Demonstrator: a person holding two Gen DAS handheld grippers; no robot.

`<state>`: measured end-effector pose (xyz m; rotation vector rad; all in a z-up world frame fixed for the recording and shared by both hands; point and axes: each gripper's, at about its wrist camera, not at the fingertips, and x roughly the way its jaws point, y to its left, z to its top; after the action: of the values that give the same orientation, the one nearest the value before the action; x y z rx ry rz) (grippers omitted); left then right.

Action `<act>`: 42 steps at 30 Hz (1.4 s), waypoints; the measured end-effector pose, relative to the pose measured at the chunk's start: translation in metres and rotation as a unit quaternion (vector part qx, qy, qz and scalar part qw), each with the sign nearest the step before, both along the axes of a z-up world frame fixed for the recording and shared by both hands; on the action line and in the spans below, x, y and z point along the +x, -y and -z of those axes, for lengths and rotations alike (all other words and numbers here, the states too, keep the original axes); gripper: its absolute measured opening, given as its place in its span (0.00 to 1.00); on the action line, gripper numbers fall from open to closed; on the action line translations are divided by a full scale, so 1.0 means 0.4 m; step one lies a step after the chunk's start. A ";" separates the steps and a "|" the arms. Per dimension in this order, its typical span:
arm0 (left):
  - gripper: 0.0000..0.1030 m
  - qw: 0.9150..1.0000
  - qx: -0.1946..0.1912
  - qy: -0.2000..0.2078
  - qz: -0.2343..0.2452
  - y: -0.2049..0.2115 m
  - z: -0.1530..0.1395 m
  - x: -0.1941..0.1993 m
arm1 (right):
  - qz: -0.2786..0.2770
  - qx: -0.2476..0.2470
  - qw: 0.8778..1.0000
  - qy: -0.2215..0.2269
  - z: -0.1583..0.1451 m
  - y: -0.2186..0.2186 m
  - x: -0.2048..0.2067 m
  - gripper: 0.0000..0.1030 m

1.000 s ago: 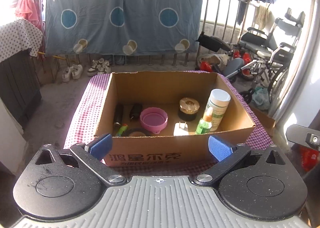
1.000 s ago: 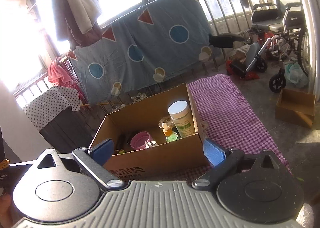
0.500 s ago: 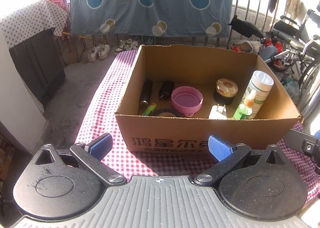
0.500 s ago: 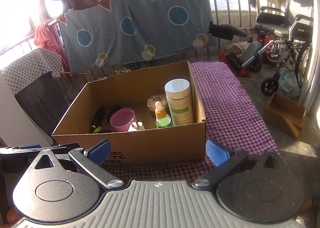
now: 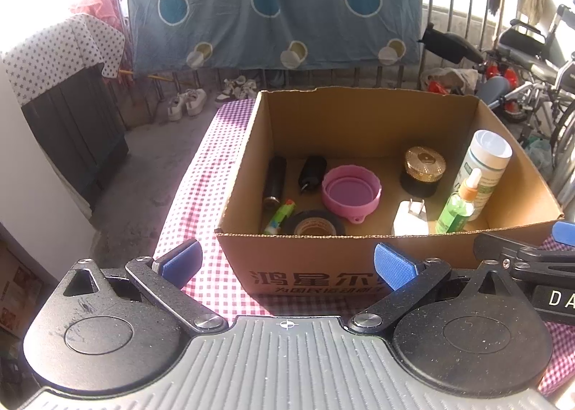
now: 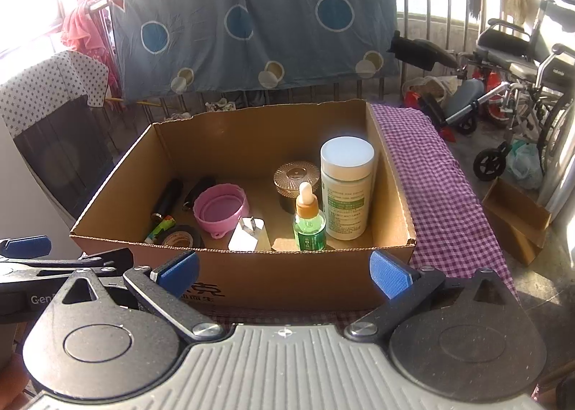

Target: Organize rigid objects

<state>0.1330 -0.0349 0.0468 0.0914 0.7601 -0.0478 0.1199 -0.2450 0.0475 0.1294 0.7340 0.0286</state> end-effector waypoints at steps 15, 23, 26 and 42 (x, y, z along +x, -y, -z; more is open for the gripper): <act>0.99 1.000 0.000 -0.006 0.002 -0.005 0.001 0.007 | -0.001 -0.011 1.000 -0.006 -0.001 0.003 0.016 1.00; 0.99 1.000 0.001 -0.008 0.000 -0.008 -0.001 0.010 | -0.002 -0.011 1.000 -0.008 -0.001 0.001 0.018 1.00; 0.99 1.000 0.000 -0.009 0.000 -0.008 0.000 0.008 | -0.001 -0.012 1.000 -0.008 -0.001 0.000 0.017 1.00; 0.99 1.000 -0.002 -0.012 -0.001 -0.013 0.002 0.007 | -0.001 -0.012 1.000 -0.009 -0.001 -0.001 0.016 1.00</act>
<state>0.1357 -0.0299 0.0461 0.0871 0.7832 -0.0480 0.1264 -0.2446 0.0480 0.1067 0.7513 0.0211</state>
